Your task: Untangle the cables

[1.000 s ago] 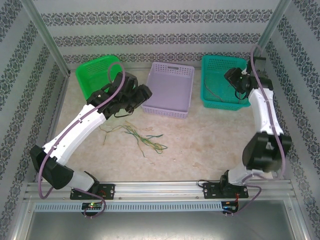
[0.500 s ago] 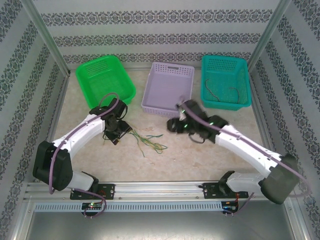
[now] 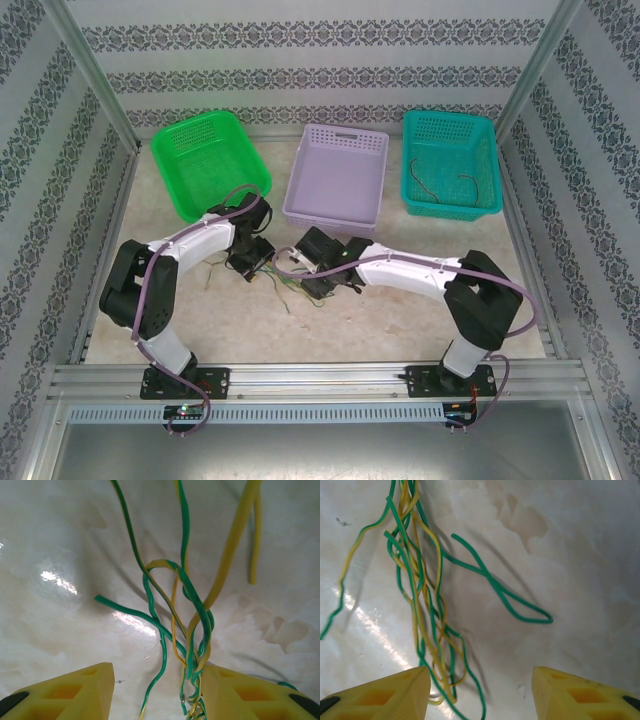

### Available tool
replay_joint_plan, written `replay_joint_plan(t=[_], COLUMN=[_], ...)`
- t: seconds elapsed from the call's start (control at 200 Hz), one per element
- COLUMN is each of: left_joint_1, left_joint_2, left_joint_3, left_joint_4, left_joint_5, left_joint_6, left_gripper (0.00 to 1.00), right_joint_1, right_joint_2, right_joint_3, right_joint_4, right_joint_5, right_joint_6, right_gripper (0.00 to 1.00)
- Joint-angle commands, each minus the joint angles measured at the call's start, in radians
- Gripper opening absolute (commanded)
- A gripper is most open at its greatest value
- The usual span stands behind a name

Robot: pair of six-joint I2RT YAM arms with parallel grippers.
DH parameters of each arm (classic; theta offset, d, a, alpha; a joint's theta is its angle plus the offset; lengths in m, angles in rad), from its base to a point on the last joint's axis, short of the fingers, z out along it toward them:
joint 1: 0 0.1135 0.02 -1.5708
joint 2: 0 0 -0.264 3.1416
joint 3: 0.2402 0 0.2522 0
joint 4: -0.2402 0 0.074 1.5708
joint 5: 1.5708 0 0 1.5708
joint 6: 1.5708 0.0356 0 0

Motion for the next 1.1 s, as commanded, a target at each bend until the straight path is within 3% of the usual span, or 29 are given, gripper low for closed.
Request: replay_joint_plan(t=[0.0,0.47,0.5,0.595,0.619,0.764,0.819,0.914,1.094], left_joint_1=[-0.01,-0.015,-0.014,-0.013,-0.014,-0.015,-0.015,-0.015,-0.015], left_joint_2=[-0.005,0.004,0.004,0.009,0.014,0.034,0.049,0.081,0.097], left_joint_3=[0.01,0.021,0.02,0.021,0.02,0.002,-0.008,-0.011,-0.022], left_joint_4=[0.031,0.018,0.017,0.022,0.024,0.075,0.1,0.126,0.112], left_joint_5=[-0.029,-0.03,-0.031,-0.035,-0.037,-0.069,-0.078,-0.093,-0.162], left_joint_6=[0.013,0.035,0.037,0.043,0.043,0.052,0.052,0.052,0.045], left_gripper=[0.49,0.49,0.49,0.51,0.51,0.55,0.54,0.47,0.19], right_joint_1=[-0.011,-0.052,-0.055,-0.055,-0.055,-0.057,-0.057,-0.066,-0.12], right_joint_2=[0.057,0.212,0.216,0.205,0.189,0.06,0.006,-0.084,-0.24], right_joint_3=[0.048,0.138,0.141,0.127,0.111,0.015,-0.014,-0.047,-0.089], right_joint_4=[0.004,0.047,0.046,0.038,0.044,0.067,0.063,0.039,-0.014], right_joint_5=[0.049,0.031,0.019,-0.012,-0.016,-0.053,-0.066,-0.095,-0.106], right_joint_6=[-0.135,-0.121,-0.118,-0.115,-0.112,-0.1,-0.093,-0.072,-0.005], right_gripper=[0.57,0.55,0.51,0.18,0.13,0.0,0.0,0.0,0.0])
